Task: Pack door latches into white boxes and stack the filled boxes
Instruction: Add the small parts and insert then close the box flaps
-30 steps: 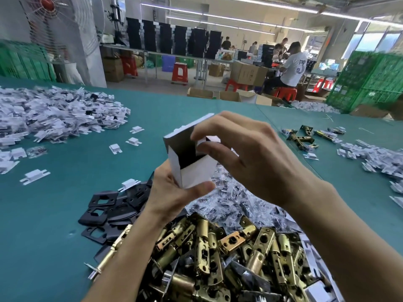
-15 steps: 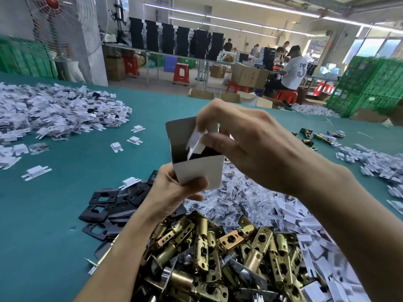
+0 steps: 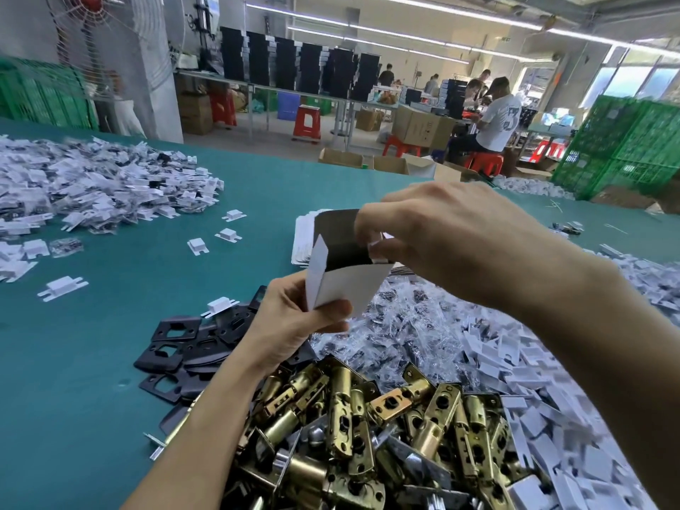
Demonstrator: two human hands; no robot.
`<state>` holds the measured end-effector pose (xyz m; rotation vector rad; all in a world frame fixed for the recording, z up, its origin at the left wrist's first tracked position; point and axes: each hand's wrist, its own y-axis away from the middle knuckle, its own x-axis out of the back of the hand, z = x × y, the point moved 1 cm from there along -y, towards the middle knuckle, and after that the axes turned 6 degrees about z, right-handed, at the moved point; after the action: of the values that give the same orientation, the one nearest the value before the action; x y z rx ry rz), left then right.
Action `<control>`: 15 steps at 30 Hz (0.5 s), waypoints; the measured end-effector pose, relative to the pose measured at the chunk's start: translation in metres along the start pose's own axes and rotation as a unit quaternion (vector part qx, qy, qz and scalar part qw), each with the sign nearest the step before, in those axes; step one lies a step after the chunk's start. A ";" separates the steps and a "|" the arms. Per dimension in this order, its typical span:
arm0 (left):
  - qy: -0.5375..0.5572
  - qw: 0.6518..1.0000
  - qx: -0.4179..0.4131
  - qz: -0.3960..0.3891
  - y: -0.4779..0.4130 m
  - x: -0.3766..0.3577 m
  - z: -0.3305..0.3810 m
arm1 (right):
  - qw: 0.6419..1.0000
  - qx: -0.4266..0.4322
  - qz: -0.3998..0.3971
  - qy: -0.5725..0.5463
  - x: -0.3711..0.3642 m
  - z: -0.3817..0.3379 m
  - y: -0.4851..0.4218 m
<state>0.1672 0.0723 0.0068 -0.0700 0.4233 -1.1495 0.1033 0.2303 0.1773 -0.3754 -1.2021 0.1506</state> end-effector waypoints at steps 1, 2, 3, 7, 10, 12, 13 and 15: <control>-0.010 1.000 0.000 -0.006 0.001 -0.001 0.000 | 1.000 -0.004 -0.008 0.005 0.000 0.002 0.000; -0.018 1.000 0.002 -0.011 0.001 -0.002 0.000 | 1.000 -0.003 -0.014 0.006 0.000 0.004 0.000; -0.024 1.000 0.004 -0.013 0.001 -0.003 0.000 | 1.000 0.003 -0.018 0.003 -0.002 0.005 0.000; -0.030 0.999 0.011 -0.021 0.000 -0.003 0.002 | 0.998 -0.008 -0.037 -0.044 -0.009 0.014 0.001; -0.040 0.999 0.012 -0.015 0.000 0.000 0.002 | 0.996 -0.044 -0.073 -0.030 -0.016 0.020 0.003; -0.041 0.999 0.006 -0.008 0.000 0.000 0.001 | 0.991 -0.068 -0.113 -0.021 -0.022 0.021 0.006; -0.045 0.999 0.001 -0.003 -0.001 0.000 0.001 | 0.987 -0.087 -0.131 -0.037 -0.024 0.020 0.007; -0.055 0.998 -0.005 0.009 -0.001 0.001 0.002 | 0.976 -0.124 -0.150 -0.092 -0.028 0.021 0.009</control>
<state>0.1673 0.0706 0.0084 -0.1366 0.3320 -1.1196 0.0750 0.2346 0.1559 -0.3988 -1.4519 -0.2340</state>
